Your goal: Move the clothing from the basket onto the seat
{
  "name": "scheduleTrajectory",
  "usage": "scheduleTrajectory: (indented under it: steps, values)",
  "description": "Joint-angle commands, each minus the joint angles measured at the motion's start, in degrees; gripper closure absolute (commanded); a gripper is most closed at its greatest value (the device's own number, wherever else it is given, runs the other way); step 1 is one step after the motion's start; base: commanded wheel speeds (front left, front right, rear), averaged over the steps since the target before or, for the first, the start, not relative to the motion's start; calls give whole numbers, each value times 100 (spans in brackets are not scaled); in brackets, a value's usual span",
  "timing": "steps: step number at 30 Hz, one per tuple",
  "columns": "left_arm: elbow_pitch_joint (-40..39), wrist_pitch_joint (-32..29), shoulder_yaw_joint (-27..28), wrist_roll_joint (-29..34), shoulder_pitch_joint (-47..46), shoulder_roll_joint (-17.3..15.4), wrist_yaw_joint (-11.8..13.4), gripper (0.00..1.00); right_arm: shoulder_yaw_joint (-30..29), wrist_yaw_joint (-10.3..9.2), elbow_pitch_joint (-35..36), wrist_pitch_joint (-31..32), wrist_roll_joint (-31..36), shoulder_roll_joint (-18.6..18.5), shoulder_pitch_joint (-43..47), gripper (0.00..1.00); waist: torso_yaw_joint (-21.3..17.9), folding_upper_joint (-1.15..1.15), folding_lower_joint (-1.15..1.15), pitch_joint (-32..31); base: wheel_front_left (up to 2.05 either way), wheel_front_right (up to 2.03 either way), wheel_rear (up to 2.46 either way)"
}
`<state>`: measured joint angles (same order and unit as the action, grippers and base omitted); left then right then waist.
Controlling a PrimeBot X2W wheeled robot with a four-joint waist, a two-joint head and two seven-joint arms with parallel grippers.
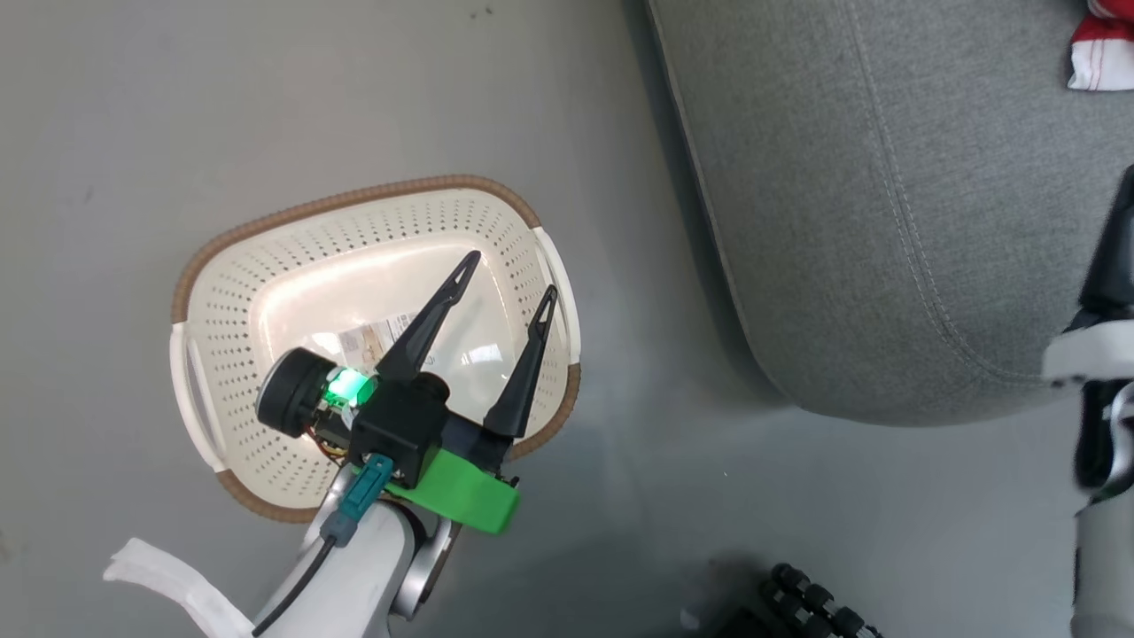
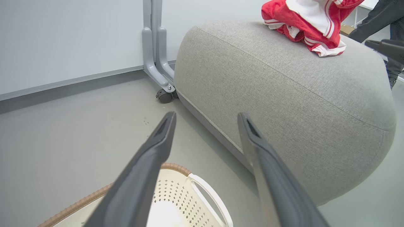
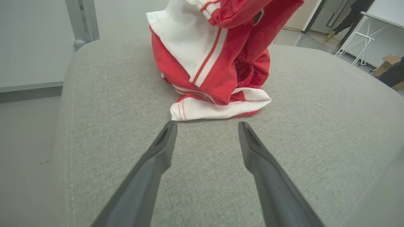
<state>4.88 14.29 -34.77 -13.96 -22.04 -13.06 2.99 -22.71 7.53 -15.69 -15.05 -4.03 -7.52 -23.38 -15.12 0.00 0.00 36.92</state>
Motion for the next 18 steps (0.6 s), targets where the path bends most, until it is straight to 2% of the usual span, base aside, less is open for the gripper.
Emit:
scheduleTrajectory:
  steps: [1, 6, 10, 14, 18]
  values:
    - [102, 52, 62, -99, 150, 117, 34, 0, 243, -8, 100, -18, -15, 69, 316, 0, 357, 0, 0, -805, 0, 0, 0]
    - [225, 91, 479, -246, 568, 519, 262, 0, 1595, -8, 482, -18, -83, 193, 1213, 0, 677, 0, 0, -1709, 0, 0, 0]
    - [101, 89, 998, -219, 1154, 689, 368, 0, 2523, -8, 679, -18, -269, 189, 1684, 0, 862, 0, 0, -2414, 0, 0, 0]
    - [-46, 84, 1581, -111, 1738, 804, 455, 0, 3108, -9, 812, -18, -432, 92, 1955, 0, 1012, 0, 0, -3000, 0, 0, 0]
    - [-96, 85, 2049, -40, 2346, 881, 433, 0, 3264, -8, 967, -18, -431, 28, 2301, 0, 1147, 0, 0, -3543, 0, 0, 0]
